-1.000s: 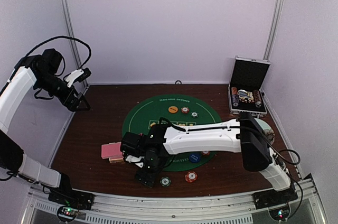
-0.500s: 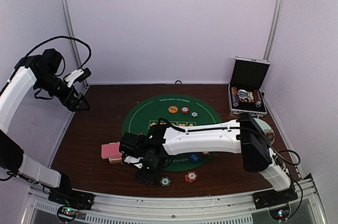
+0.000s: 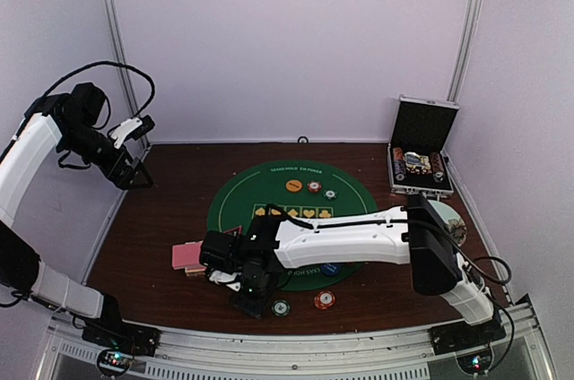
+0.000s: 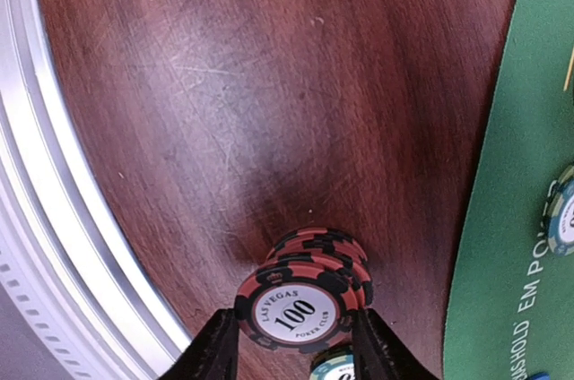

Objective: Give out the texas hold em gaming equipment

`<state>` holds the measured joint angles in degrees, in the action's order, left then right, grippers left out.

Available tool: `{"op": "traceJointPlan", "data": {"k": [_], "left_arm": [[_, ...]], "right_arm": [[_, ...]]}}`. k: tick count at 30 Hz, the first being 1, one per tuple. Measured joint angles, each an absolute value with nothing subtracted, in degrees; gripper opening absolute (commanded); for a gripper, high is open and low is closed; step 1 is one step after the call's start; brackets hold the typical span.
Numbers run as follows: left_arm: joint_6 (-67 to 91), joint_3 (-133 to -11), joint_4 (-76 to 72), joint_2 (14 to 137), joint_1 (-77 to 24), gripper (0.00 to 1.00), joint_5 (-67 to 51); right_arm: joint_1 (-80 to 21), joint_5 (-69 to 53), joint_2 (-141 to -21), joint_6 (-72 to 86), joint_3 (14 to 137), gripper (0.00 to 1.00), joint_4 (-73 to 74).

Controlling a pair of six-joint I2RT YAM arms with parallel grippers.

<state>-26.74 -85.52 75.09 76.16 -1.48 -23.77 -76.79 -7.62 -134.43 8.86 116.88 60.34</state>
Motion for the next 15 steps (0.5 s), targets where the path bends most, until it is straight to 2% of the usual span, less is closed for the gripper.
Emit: {"op": "traceJointPlan", "data": {"k": [4,7,15], "left_arm": [[-26.8,-85.4,75.1,75.8,-1.5,0.98,-23.5],[-26.9,-85.4,75.1,75.6,-1.5,0.97,-23.3],[-27.0,-85.1,75.1,75.5,-1.5,0.98,-23.3]], "right_arm": [[-76.9,-7.2,-134.4,8.9,117.1,0.43,60.5],[-76.9,-7.0,-134.4,8.8,117.4,0.53,60.8],[-76.9,-6.1,-135.5,8.7,118.7,0.58,61.6]]}}
